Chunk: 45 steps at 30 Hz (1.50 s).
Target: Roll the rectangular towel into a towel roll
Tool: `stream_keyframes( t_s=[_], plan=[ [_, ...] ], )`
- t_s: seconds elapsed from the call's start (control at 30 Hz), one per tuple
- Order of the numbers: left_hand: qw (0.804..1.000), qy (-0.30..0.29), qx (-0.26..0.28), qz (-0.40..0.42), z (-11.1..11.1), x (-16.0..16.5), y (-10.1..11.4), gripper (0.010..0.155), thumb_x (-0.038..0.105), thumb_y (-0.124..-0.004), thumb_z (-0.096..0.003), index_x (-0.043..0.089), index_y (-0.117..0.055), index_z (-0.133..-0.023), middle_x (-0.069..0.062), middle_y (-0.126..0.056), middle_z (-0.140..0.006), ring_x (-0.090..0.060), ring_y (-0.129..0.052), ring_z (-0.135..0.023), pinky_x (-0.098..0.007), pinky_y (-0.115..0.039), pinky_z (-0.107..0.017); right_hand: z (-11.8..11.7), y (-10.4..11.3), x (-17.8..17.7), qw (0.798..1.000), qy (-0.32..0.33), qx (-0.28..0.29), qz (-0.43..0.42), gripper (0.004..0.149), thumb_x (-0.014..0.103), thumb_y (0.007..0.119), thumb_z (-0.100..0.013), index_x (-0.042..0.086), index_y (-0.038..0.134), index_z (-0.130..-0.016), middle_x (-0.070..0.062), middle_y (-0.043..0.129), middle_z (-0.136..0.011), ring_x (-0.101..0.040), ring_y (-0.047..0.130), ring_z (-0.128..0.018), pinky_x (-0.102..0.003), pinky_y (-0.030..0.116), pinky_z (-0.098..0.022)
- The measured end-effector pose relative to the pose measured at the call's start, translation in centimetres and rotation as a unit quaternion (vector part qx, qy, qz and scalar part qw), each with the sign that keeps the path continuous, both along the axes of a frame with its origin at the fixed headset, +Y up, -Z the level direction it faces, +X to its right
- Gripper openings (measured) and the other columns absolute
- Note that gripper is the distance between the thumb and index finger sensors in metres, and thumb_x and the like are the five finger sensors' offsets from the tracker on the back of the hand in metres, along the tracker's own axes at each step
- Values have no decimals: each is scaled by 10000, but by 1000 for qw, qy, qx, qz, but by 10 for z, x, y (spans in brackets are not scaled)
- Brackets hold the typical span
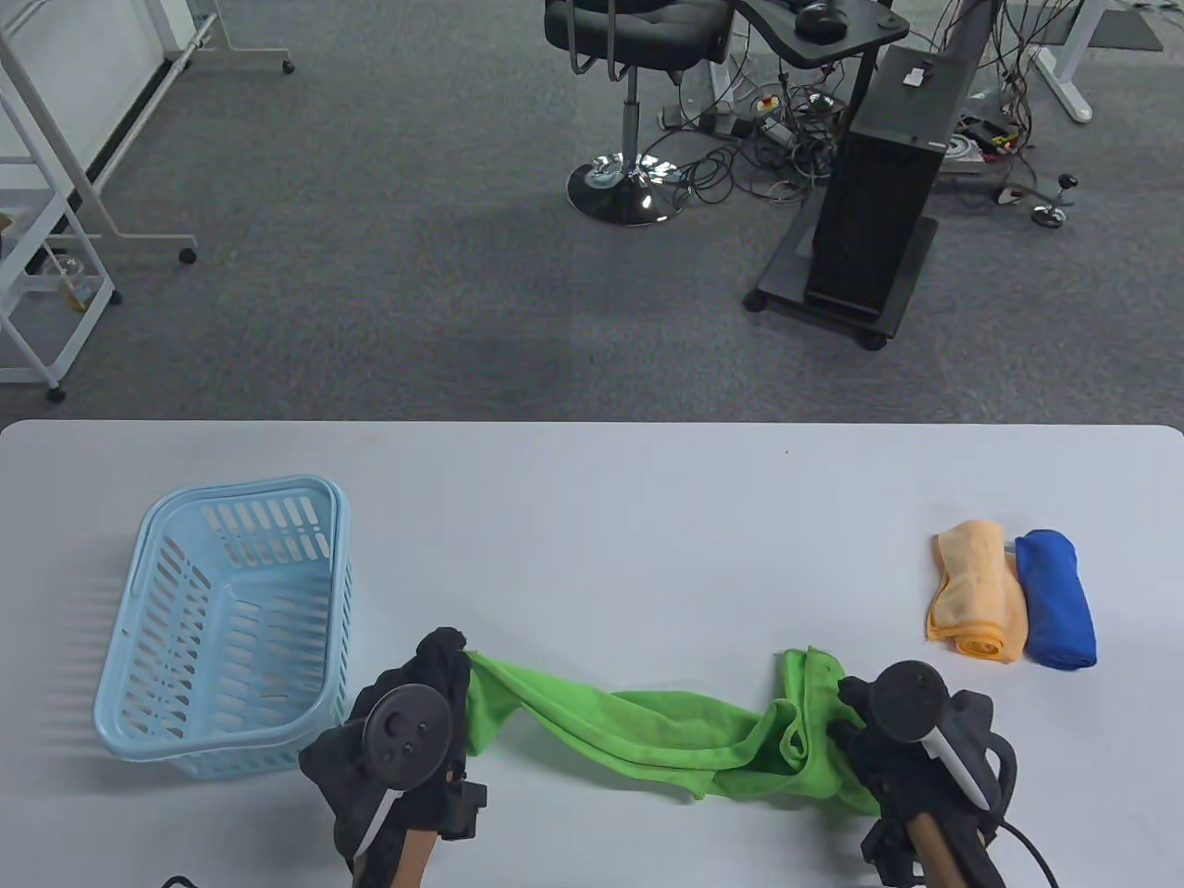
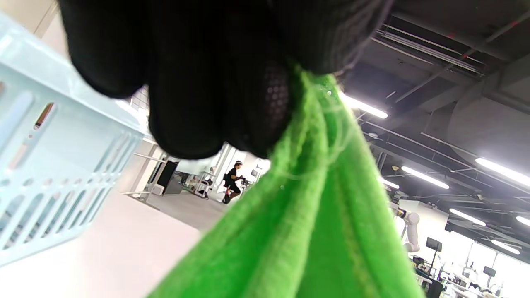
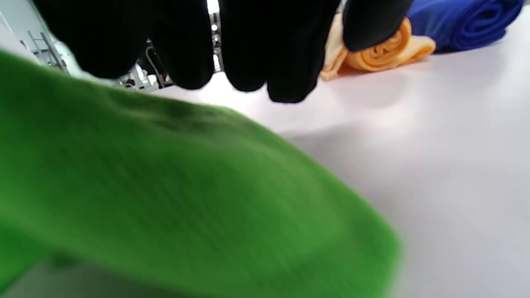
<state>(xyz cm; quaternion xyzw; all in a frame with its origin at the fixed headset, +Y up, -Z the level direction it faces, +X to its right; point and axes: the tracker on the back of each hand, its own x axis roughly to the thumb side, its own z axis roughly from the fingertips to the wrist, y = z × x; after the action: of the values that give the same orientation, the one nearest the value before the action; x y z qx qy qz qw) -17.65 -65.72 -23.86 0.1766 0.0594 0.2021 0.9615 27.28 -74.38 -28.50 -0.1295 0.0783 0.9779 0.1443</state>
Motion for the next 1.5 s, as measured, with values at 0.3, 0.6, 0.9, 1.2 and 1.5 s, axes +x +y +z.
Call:
stream_keyframes(
  t_s=[0.3,0.6,0.9,1.2,1.5],
  plan=[
    [999,-3,-14,-31,2,5,-15,431,366,-768,-426,216,-872,-817,-42,-1114,-499,-273,-1104,-512,-521,-831,-466,-71,10,-30,993,50,-27,101,495,348,809,-315,241,885,-791,-69,715,-942,-315,782,-861,-620,520,-689],
    [999,-17,-27,-41,1,12,-18,431,362,-768,-426,211,-869,-817,-42,-1111,-503,-271,-1100,-523,-522,-830,-469,-94,-26,-50,947,150,-150,240,651,329,860,-300,366,637,-910,-5,533,-999,-281,584,-966,-592,434,-740],
    [999,-17,-36,-33,-1,10,-14,435,349,-777,-426,195,-861,-824,-48,-1118,-518,-279,-1108,-529,-524,-834,-468,-85,15,-12,981,82,-82,152,440,373,842,-289,263,852,-714,-21,757,-867,-268,815,-816,-587,561,-685],
    [997,-25,-62,-37,-5,24,20,465,315,-820,-421,121,-810,-844,-66,-1126,-588,-303,-1112,-579,-522,-840,-477,-57,94,32,993,5,-7,121,431,360,819,-307,241,883,-715,-49,781,-862,-282,848,-779,-590,578,-675],
    [990,4,-80,-114,-25,28,80,440,363,-820,-420,212,-850,-832,-62,-1106,-613,-322,-1077,-616,-545,-802,-509,-48,102,18,990,7,-23,138,455,374,833,-300,244,842,-736,-52,748,-877,-276,853,-759,-592,579,-676]
  ],
)
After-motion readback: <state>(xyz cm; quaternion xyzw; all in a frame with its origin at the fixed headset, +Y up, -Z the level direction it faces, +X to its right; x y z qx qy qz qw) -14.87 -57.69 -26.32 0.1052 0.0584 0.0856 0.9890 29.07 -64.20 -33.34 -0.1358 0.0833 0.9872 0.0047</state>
